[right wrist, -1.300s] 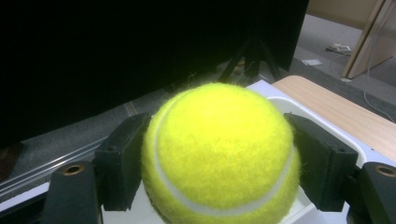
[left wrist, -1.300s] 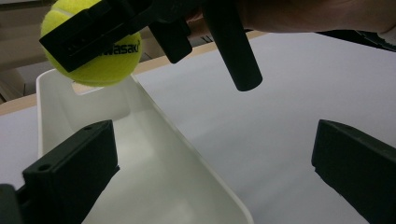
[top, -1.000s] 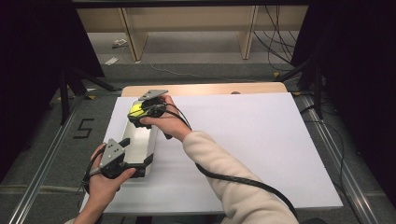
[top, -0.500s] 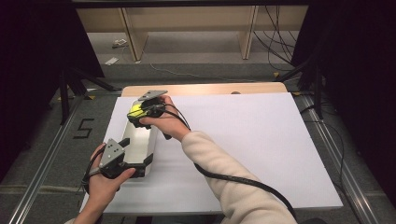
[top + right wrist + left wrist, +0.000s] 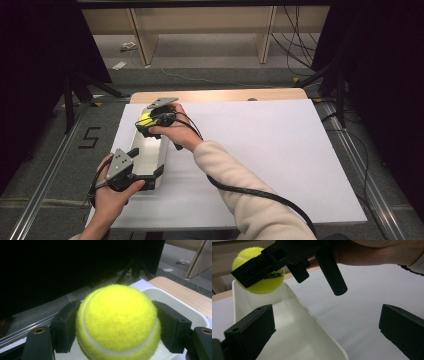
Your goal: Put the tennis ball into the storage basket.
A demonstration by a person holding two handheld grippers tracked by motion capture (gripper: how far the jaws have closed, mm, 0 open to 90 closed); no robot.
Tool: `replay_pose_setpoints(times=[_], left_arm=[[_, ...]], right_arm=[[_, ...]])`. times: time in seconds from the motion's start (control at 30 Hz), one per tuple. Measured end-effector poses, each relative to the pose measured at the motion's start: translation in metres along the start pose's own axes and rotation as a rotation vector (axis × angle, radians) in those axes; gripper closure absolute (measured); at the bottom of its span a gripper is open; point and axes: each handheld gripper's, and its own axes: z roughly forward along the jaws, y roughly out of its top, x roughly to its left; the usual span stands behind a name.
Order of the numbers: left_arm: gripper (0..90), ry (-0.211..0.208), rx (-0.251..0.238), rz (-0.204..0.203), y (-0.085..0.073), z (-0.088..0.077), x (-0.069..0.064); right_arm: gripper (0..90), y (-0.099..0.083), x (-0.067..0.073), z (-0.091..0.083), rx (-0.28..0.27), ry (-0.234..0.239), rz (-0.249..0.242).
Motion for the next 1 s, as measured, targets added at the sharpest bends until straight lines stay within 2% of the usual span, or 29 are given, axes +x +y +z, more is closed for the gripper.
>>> replay_pose_setpoints(times=[1.0], left_arm=[[0.0, -0.002, 0.001, 0.0, -0.0001, 0.0004, 0.0001]], right_arm=[[26.6, -0.0081, -0.0023, 0.0089, 0.041, -0.009, -0.007]])
